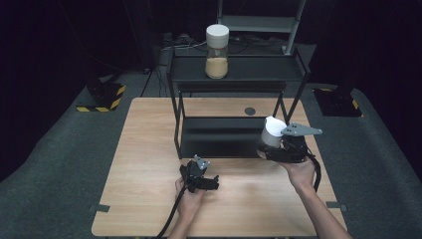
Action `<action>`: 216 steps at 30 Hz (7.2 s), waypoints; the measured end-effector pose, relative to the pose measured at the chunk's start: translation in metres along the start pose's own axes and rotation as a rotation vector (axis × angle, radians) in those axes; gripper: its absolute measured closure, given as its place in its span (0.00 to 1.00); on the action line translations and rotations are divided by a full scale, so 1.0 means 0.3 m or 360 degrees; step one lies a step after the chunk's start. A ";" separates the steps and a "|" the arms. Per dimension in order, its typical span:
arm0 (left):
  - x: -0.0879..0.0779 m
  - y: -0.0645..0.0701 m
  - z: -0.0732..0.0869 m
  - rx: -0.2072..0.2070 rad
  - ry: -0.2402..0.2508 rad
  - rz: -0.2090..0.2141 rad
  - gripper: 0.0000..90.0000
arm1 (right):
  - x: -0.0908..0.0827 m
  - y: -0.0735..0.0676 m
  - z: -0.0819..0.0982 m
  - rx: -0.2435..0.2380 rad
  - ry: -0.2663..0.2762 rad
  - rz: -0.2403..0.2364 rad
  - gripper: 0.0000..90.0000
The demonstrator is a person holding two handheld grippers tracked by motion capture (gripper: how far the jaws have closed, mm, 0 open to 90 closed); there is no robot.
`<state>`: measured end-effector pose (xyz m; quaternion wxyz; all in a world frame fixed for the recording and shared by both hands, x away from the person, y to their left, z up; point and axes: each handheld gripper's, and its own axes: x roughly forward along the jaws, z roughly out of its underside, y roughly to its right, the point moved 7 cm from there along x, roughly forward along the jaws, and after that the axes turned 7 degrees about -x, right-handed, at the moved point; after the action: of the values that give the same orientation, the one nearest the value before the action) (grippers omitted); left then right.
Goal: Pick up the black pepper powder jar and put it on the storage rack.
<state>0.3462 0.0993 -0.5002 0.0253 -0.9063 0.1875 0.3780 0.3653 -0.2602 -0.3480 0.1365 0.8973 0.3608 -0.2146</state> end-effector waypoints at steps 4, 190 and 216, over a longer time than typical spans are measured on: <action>0.000 0.000 0.000 0.0000 0.0000 0.0000 0.02 | 0.001 0.003 -0.021 -0.0003 -0.0007 0.0010 0.34; 0.000 0.001 -0.001 0.0004 -0.0002 -0.0004 0.01 | -0.078 0.228 -0.491 0.0220 0.0081 0.0264 0.07; 0.000 0.000 -0.001 0.0004 -0.0002 -0.0002 0.01 | -0.115 0.231 -0.412 0.0229 0.0111 0.0222 0.07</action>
<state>0.3464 0.0991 -0.5000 0.0269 -0.9061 0.1873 0.3783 0.4272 -0.2797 -0.2173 0.0735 0.9346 0.2857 -0.1986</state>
